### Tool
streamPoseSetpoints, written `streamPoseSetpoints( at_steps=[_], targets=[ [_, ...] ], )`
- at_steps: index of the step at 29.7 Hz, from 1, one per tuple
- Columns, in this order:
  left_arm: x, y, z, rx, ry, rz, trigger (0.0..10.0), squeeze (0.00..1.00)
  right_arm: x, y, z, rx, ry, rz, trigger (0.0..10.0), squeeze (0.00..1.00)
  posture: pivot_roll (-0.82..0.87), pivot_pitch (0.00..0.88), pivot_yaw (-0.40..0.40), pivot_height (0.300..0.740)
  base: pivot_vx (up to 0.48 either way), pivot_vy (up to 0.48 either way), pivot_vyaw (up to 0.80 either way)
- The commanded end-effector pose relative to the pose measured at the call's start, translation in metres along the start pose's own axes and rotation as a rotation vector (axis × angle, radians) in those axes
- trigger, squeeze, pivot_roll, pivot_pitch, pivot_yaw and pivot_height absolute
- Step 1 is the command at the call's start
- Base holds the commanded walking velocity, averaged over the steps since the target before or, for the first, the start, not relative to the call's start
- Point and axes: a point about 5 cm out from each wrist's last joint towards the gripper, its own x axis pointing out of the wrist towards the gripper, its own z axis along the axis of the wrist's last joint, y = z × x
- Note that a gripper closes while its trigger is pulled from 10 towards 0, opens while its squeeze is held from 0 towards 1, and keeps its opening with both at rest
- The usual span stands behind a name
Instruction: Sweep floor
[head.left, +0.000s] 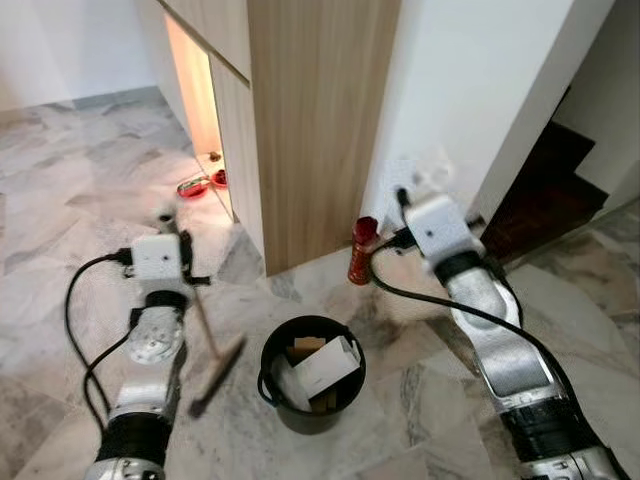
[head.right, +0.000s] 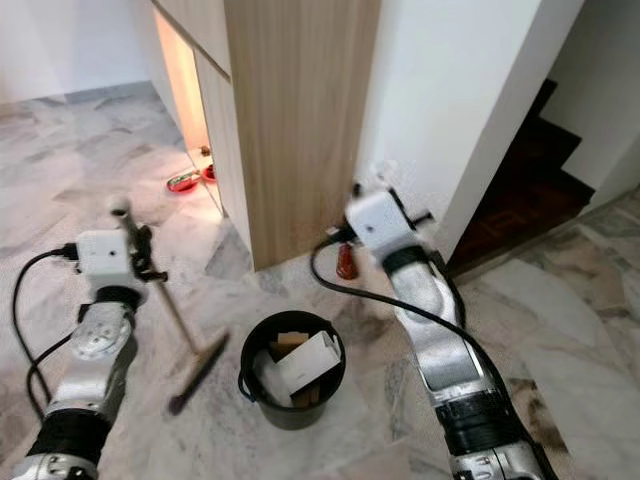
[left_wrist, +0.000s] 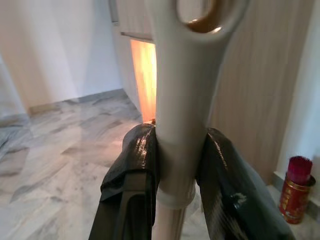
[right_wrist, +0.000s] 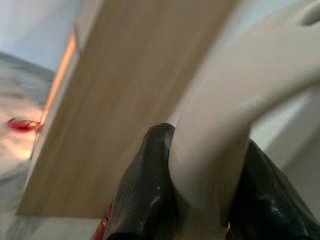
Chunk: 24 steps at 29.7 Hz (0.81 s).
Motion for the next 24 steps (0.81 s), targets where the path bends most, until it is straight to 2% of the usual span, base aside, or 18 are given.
streamPoseSetpoints(
  at_steps=[1, 4, 7, 9, 10, 11, 12, 15, 19, 23, 24],
  targets=[
    [0.003, -0.007, 0.01, -0.019, -0.051, -0.017, 10.0, 0.0, 0.006, -0.001, 0.02, 0.046, -0.088, -0.021, 10.0, 0.0, 0.03, 0.0, -0.041, 0.74, 0.0, 0.0, 0.0],
    [0.003, -0.008, 0.009, -0.02, -0.05, -0.019, 10.0, 0.0, 0.008, -0.002, 0.015, 0.065, -0.078, -0.07, 10.0, 0.0, 0.03, 0.0, -0.041, 0.74, 0.0, 0.0, 0.0],
    [0.002, -0.008, 0.008, -0.017, -0.047, -0.018, 10.0, 0.0, 0.005, -0.006, -0.002, 0.073, -0.015, -0.129, 10.0, 0.0, 0.03, 0.0, -0.042, 0.74, 0.0, 0.0, 0.0],
    [0.0, -0.006, 0.005, -0.017, -0.038, -0.012, 10.0, 0.0, -0.001, -0.008, -0.018, 0.166, 0.047, -0.176, 10.0, 0.0, 0.03, 0.0, -0.041, 0.74, 0.0, 0.0, 0.0],
    [0.0, -0.006, 0.005, -0.017, -0.038, -0.012, 10.0, 0.0, -0.001, -0.008, -0.018, 0.166, 0.047, -0.176, 10.0, 0.0, 0.03, 0.0, -0.041, 0.74, 0.0, 0.0, 0.0],
    [-0.002, -0.005, 0.002, -0.018, -0.027, -0.009, 10.0, 0.0, -0.006, -0.009, -0.031, 0.234, 0.091, -0.206, 10.0, 0.0, 0.03, 0.0, -0.041, 0.74, 0.0, 0.0, 0.0],
    [-0.002, -0.005, 0.001, -0.019, -0.023, -0.008, 10.0, 0.0, -0.008, -0.009, -0.035, 0.253, 0.105, -0.215, 10.0, 0.0, 0.03, 0.0, -0.041, 0.74, 0.0, 0.0, 0.0],
    [-0.008, -0.002, -0.009, -0.023, 0.015, 0.003, 10.0, 0.0, -0.021, -0.005, -0.063, 0.319, 0.201, -0.246, 10.0, 0.0, 0.03, 0.0, -0.04, 0.74, 0.0, 0.0, 0.0],
    [-0.012, 0.002, -0.017, -0.027, 0.047, 0.021, 10.0, 0.0, -0.031, 0.001, -0.078, 0.387, 0.224, -0.251, 10.0, 0.0, 0.04, 0.0, -0.042, 0.74, 0.0, 0.0, 0.0],
    [-0.017, 0.006, -0.025, -0.04, 0.081, 0.05, 10.0, 0.0, -0.039, 0.007, -0.089, 0.405, 0.257, -0.242, 10.0, 0.0, 0.03, 0.0, -0.04, 0.74, 0.0, 0.0, 0.0],
    [-0.02, 0.008, -0.029, -0.052, 0.097, 0.065, 10.0, 0.0, -0.043, 0.009, -0.094, 0.446, 0.259, -0.236, 10.0, 0.0, 0.03, 0.0, -0.043, 0.74, 0.0, 0.0, 0.0]
  ],
)
